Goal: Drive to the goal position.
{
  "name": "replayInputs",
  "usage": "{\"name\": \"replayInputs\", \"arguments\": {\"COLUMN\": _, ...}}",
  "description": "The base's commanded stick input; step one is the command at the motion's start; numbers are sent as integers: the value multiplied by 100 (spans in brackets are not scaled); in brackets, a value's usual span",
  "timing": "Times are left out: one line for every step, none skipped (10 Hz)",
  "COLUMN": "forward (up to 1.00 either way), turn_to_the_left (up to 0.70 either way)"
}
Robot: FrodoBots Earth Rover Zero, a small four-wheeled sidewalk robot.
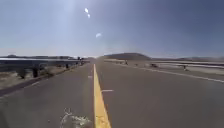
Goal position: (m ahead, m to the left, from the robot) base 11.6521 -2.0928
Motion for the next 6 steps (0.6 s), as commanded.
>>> {"name": "replayInputs", "arguments": {"forward": 85, "turn_to_the_left": 6}}
{"name": "replayInputs", "arguments": {"forward": 85, "turn_to_the_left": 0}}
{"name": "replayInputs", "arguments": {"forward": 85, "turn_to_the_left": 0}}
{"name": "replayInputs", "arguments": {"forward": 85, "turn_to_the_left": 0}}
{"name": "replayInputs", "arguments": {"forward": 85, "turn_to_the_left": 0}}
{"name": "replayInputs", "arguments": {"forward": 85, "turn_to_the_left": 0}}
